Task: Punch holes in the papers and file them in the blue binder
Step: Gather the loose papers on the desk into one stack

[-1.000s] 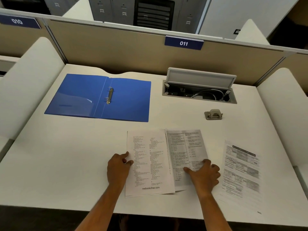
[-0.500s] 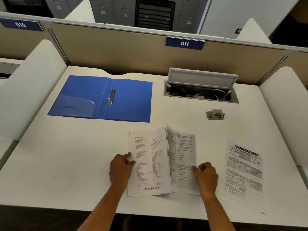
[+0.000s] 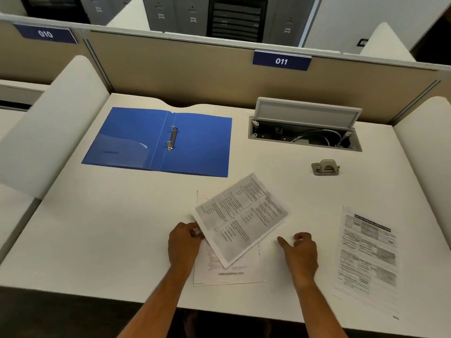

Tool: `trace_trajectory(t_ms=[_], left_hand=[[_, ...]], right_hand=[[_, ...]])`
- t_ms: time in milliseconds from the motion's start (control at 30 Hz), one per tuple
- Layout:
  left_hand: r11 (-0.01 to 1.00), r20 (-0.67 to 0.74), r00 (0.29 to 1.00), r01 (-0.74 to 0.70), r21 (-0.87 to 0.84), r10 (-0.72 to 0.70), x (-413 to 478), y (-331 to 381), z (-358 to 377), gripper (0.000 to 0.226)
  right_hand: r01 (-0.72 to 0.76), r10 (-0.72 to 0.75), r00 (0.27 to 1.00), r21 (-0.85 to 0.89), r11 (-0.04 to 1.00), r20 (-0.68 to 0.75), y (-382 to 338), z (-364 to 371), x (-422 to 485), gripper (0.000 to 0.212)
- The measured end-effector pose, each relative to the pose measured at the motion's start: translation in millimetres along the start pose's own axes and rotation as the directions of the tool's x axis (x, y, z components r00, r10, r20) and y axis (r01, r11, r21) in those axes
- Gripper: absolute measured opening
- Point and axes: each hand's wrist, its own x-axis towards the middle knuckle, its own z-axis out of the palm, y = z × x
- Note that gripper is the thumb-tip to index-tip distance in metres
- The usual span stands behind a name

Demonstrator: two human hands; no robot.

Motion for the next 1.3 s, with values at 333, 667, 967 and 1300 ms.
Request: trace_trajectory(t_ms=[333,667,967,1300], left_hand=[[0.989,0.033,0.998,0.053,-0.141,-0.049,-0.4,3.7,-10.2,0.096],[0.973,0.067,0.996,0.071,-0.218,-0.058,14.3,-8.7,-21.0,0.03],[0.968,0.002,0.995,0.094,0.232,-0.097,0.7,40.5,0.3,0.091],[0.948,-0.006,0.989,0.145,0.282,-0.149,-10.9,65.6,48.5,0.071]], right_hand=[[0.588,-0.366,0.802,-0.512,0.626,0.473,-73.1,59.8,-22.7,0.107],[0.817,-0.416,0.567,-0.419,0.397,0.711,-26.3,29.1,-1.5,0.106],[0.744,-0.642,0.661,-0.232,0.626,0.388,-25.4,2.6,-5.9,0.093],[-0.507,0.49,0.842,-0.019,0.862,-0.228,137.3,-171.5,51.2,0.117]])
